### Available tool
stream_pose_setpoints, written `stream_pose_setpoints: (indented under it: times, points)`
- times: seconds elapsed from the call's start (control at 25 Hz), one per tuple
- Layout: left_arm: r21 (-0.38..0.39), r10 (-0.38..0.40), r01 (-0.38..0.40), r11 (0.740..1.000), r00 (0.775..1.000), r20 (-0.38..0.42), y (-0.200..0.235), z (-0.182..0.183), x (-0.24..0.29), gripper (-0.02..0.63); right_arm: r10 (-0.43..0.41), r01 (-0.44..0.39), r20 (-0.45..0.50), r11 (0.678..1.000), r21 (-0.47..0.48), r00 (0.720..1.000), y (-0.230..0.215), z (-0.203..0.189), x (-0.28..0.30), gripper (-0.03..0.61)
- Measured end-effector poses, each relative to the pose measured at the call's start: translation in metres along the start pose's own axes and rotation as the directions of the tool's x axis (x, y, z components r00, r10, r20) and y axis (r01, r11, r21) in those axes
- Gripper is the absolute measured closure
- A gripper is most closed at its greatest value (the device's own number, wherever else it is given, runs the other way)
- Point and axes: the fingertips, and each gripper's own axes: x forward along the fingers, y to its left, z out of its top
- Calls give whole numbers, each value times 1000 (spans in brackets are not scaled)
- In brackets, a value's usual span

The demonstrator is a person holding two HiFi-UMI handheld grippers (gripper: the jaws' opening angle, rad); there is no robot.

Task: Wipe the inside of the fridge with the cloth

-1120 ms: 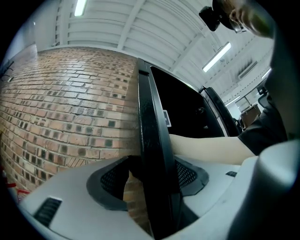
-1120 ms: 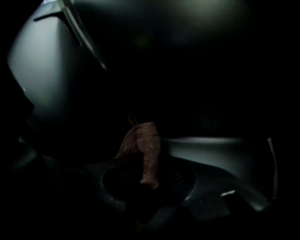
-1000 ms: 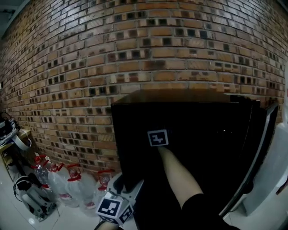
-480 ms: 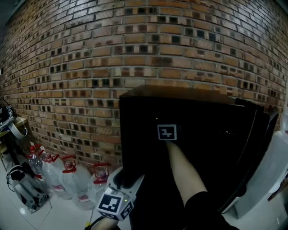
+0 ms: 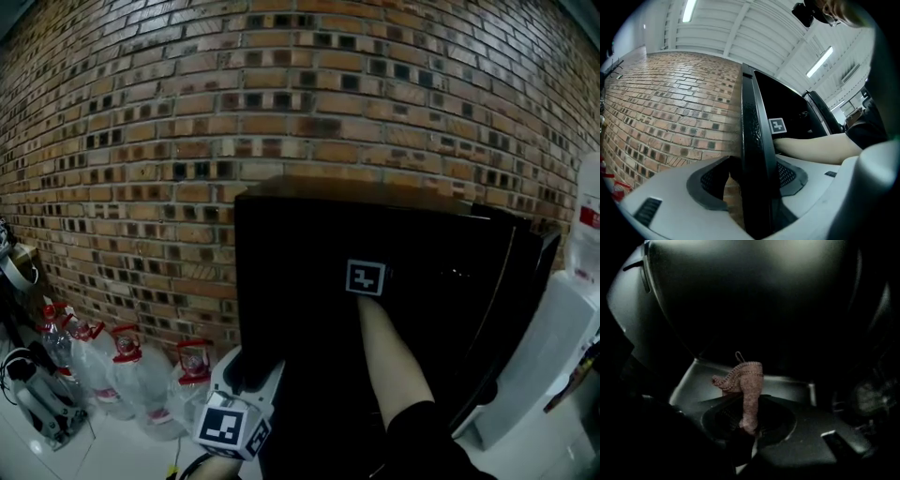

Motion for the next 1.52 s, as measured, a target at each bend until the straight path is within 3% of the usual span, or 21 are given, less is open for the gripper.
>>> stream_pose_setpoints:
  times: [0.2, 0.32, 0.44, 0.56, 0.88, 1.04, 1.16, 1.28, 1.4, 1.52]
  points:
    - [-7, 19, -19, 1000, 1000, 3, 1, 0, 0, 369, -52, 52, -5, 998, -23, 999, -15, -7, -4, 502]
    - [-5, 15, -15, 1000, 1000, 0, 0, -1, -1, 368, -97, 97, 6, 992, 79, 995, -24, -12, -7, 502]
    - [-8, 10, -10, 1000, 1000, 1, -1, -2, -1, 367, -175, 166, 33, 966, 198, 984, -45, -18, -12, 502]
    - [-8, 4, -4, 1000, 1000, 5, -2, -3, -2, 360, -229, 212, 43, 944, 253, 972, -66, -20, -15, 502]
    - [-14, 11, -10, 1000, 1000, 9, 0, -6, -3, 359, -315, 309, -18, 916, 256, 949, -83, -30, -18, 502]
    - [-16, 11, -11, 1000, 1000, 2, -1, -7, -2, 359, -333, 334, -43, 917, 216, 942, -82, -38, -23, 503]
    - [-24, 2, -2, 1000, 1000, -2, -3, -10, -3, 349, -260, 260, -46, 907, 331, 965, -71, -59, -40, 503]
    - [-26, -5, 5, 1000, 1000, -1, 0, -9, -3, 347, -98, 85, 11, 908, 411, 995, -28, -67, -55, 503]
    - [-28, 2, -2, 1000, 1000, 2, 2, -8, -2, 347, 79, -103, 84, 935, 340, 993, 29, -56, -56, 503]
    - [-24, 12, -12, 1000, 1000, -1, 0, -11, -1, 353, 237, -255, 105, 941, 220, 966, 81, -53, -52, 503]
